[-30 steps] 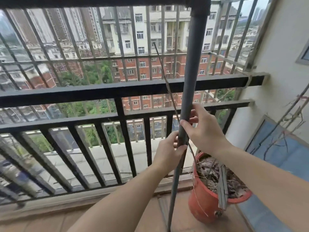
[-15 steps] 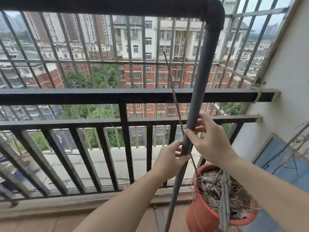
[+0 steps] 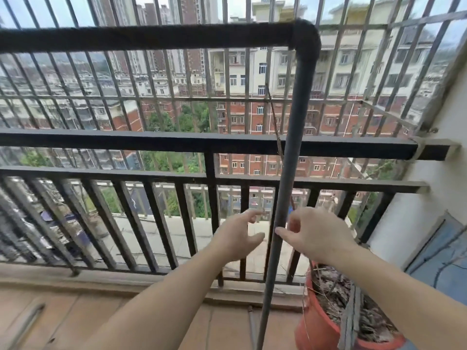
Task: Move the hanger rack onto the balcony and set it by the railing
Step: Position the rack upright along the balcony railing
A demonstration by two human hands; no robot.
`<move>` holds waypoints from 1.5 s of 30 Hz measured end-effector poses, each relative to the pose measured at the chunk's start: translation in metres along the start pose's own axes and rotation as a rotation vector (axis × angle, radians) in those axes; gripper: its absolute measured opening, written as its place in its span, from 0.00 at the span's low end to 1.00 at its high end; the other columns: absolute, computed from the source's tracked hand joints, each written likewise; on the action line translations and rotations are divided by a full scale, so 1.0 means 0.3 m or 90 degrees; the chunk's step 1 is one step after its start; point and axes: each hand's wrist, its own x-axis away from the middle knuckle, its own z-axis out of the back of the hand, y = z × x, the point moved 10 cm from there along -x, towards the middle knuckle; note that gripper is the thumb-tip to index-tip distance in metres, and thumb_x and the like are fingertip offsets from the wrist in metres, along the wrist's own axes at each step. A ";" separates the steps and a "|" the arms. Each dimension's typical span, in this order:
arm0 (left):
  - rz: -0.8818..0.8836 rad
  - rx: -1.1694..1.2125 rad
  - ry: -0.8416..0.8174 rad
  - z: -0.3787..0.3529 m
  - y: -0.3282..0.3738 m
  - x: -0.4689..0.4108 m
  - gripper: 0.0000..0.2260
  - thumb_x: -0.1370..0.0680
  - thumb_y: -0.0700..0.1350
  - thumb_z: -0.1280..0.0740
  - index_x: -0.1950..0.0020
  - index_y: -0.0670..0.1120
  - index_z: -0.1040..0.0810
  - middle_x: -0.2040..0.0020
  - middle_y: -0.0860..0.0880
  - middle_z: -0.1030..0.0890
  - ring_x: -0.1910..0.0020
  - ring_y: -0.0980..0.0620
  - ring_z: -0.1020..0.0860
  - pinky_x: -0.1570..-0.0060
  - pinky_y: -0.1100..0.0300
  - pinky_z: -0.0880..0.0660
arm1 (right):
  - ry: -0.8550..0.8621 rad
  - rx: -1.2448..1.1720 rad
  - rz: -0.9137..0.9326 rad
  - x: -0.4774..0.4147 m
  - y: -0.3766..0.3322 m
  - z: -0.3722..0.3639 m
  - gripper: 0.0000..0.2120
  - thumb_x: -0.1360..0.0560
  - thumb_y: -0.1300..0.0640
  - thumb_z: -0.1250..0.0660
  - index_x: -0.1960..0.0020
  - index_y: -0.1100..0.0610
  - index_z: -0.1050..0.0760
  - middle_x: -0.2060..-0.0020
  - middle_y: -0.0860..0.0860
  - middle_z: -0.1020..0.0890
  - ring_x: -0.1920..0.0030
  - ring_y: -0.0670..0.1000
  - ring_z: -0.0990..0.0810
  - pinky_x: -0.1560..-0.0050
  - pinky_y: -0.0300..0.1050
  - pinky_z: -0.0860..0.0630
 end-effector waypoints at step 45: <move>0.569 -0.157 0.637 1.836 -1.322 1.486 0.14 0.30 0.49 0.35 0.45 0.58 0.23 0.50 0.56 0.20 0.53 0.56 0.23 0.53 0.57 0.24 | -0.249 -0.377 0.610 -0.316 -2.478 -0.632 0.24 0.28 0.40 0.39 0.36 0.49 0.30 0.41 0.48 0.22 0.48 0.46 0.24 0.48 0.45 0.25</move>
